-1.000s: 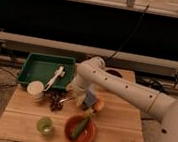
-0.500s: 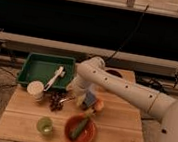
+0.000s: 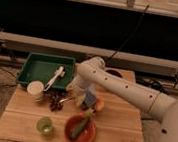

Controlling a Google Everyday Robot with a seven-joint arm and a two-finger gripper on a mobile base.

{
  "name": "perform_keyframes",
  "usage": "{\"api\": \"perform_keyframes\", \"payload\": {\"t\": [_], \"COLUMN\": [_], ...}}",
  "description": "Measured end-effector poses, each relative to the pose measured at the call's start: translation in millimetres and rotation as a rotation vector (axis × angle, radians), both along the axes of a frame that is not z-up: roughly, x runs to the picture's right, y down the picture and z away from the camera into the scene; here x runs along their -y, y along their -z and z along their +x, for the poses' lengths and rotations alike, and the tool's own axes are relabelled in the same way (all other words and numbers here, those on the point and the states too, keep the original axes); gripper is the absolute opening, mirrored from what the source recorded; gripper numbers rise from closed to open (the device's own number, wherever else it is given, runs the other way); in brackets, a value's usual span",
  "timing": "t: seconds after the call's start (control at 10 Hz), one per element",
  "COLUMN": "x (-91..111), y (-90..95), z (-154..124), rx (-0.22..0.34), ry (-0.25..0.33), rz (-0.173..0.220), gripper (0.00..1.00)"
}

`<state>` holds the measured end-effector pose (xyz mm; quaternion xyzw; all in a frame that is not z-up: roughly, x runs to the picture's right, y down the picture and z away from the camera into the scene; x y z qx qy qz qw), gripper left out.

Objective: Place grapes in paper cup

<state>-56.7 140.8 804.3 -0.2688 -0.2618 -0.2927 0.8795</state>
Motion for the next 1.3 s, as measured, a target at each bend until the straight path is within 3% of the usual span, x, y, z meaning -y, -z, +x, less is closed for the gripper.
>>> {"api": "perform_keyframes", "payload": {"t": [0.7, 1.0, 1.3], "x": [0, -1, -14], "y": [0.9, 19.6, 45.2], "z": [-1, -35, -81], "rx": [0.006, 0.088, 0.178], "ry": [0.009, 0.085, 0.179], "rz": [0.001, 0.01, 0.016], "gripper": [0.65, 0.65, 0.65]}}
